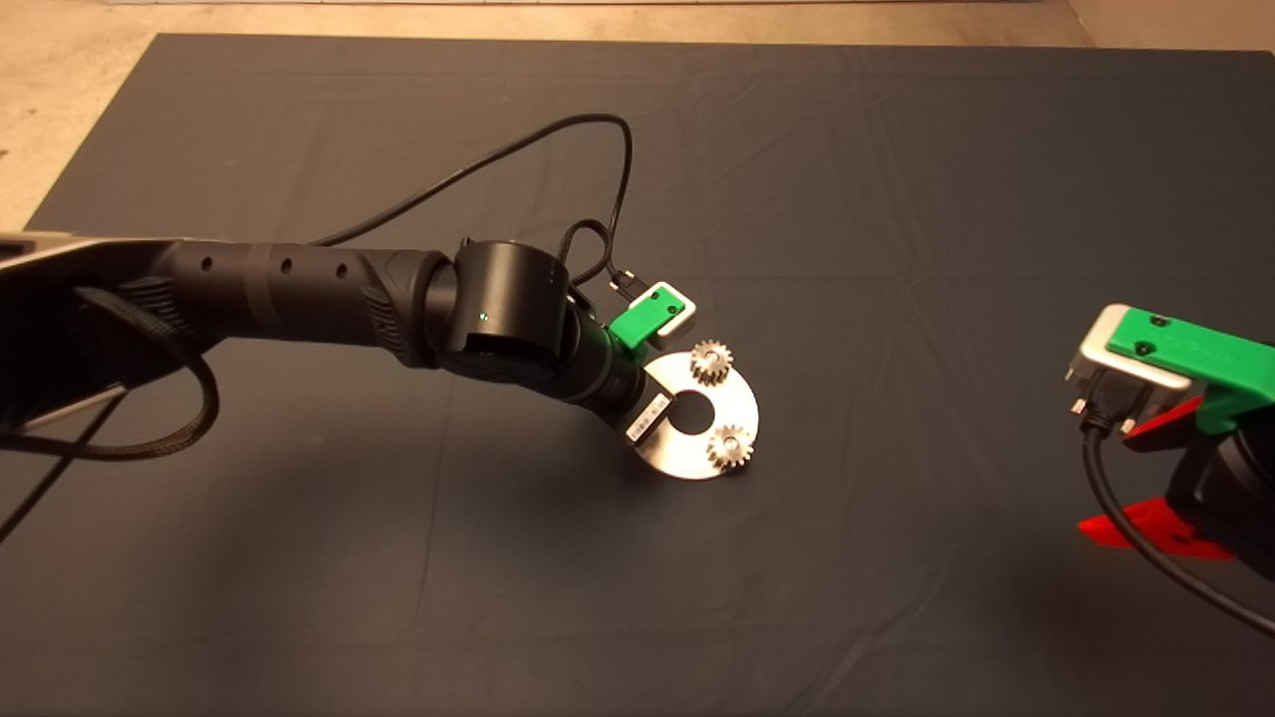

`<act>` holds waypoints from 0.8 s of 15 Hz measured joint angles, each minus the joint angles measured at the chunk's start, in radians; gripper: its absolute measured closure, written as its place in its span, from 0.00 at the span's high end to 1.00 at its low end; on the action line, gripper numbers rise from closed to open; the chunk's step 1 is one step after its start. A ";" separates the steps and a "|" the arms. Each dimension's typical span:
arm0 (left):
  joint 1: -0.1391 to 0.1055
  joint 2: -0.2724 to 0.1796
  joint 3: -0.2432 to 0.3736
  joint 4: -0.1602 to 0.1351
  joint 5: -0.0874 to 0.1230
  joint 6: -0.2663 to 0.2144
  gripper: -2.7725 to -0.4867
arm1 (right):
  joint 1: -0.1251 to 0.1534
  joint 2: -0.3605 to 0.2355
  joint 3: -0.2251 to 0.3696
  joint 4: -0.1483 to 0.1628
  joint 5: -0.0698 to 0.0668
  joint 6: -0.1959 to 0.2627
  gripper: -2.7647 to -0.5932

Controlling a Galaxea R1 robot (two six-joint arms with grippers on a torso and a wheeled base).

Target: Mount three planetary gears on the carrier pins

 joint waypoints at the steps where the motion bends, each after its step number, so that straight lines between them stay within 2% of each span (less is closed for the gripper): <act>1: 0.000 0.000 0.000 0.000 0.001 0.000 0.09 | 0.000 0.000 0.000 0.000 0.000 0.000 0.60; 5: 0.003 0.001 0.001 0.002 -0.001 -0.002 0.09 | 0.000 0.000 0.000 0.000 0.000 0.002 0.60; 12: 0.017 0.000 -0.001 0.016 -0.018 -0.002 0.09 | 0.009 0.000 0.000 0.000 0.000 0.002 0.60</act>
